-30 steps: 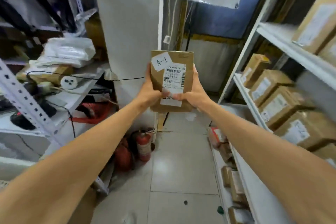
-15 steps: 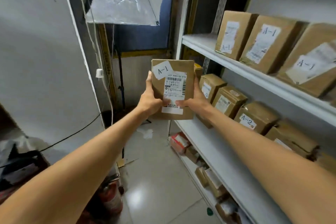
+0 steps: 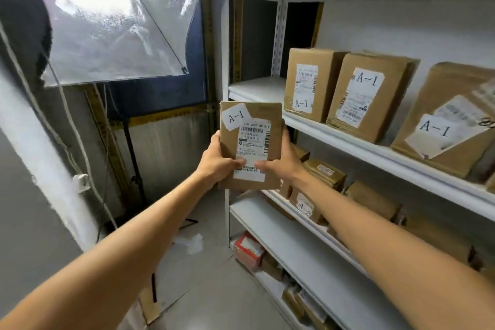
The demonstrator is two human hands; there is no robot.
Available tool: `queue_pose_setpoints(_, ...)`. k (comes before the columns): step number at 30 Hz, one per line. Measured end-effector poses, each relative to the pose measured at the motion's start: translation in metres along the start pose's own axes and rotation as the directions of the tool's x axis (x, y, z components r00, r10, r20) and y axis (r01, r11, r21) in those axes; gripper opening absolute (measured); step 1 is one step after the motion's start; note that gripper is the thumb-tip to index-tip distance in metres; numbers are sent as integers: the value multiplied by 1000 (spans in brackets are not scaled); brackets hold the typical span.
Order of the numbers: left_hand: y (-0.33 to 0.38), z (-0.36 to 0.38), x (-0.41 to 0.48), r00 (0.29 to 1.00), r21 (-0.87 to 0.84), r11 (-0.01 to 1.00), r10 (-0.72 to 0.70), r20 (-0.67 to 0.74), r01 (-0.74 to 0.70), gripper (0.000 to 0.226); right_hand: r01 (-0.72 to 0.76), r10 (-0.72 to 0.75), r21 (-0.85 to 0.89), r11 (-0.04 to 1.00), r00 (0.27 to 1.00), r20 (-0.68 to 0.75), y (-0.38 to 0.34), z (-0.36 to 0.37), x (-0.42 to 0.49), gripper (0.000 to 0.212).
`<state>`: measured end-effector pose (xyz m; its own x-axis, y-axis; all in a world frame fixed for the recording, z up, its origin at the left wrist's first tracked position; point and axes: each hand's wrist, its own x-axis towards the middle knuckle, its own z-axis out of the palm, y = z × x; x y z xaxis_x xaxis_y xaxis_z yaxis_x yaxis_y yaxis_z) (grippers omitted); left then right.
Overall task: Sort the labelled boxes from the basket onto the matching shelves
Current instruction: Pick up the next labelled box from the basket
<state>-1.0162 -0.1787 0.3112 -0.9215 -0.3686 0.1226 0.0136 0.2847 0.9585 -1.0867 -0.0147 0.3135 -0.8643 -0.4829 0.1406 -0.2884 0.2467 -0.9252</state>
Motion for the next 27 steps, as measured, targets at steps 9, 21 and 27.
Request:
queue_pose_setpoints(9, 20, -21, 109, 989, -42, 992, 119, -85, -123, 89, 73, -71, 16, 997, 992, -106, -27, -7, 110, 106)
queue_pose_setpoints(21, 56, -30, 254, 973, -35, 973, 230, -22, -230, 75, 112, -151, -130, 985, 926, -347, -66, -22, 218, 87)
queue_pose_setpoints(27, 48, -24, 320, 966, 51, 965, 253, 49, -256, 75, -42, -33, -165, 985, 902, -430, -61, -15, 261, 95)
